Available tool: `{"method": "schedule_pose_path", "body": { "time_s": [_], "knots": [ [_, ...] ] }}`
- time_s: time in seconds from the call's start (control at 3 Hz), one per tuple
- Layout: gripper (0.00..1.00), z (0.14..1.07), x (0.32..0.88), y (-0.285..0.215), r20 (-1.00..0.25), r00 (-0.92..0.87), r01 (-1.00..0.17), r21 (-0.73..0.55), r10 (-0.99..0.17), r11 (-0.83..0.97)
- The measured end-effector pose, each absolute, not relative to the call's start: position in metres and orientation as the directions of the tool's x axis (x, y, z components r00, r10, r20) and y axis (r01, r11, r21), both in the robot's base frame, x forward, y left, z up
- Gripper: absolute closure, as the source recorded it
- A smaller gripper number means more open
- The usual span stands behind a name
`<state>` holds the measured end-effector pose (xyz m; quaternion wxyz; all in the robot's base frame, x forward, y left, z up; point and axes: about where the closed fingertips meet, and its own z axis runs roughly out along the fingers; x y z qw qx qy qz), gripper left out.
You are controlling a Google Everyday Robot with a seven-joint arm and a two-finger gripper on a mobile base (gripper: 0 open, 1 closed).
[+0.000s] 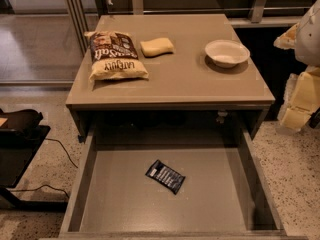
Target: Pick rxbar blueberry from top drawer and place on counter
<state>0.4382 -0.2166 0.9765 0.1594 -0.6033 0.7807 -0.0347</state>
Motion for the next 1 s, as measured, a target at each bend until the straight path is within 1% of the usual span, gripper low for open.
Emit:
{"method": "schedule_pose_path", "body": {
  "time_s": [0.33,0.67,1.0],
  "knots": [
    [0.0,0.978,0.437,-0.215,-0.214,-0.215,-0.929,-0.255,-0.953,0.267],
    [0.0,0.963,0.431,-0.205,-0.28,-0.177,-0.934,-0.253,-0.944,0.25],
    [0.0,0.92,0.419,-0.188,-0.403,-0.122,-0.948,-0.224,-0.907,0.227]
  ]
}}
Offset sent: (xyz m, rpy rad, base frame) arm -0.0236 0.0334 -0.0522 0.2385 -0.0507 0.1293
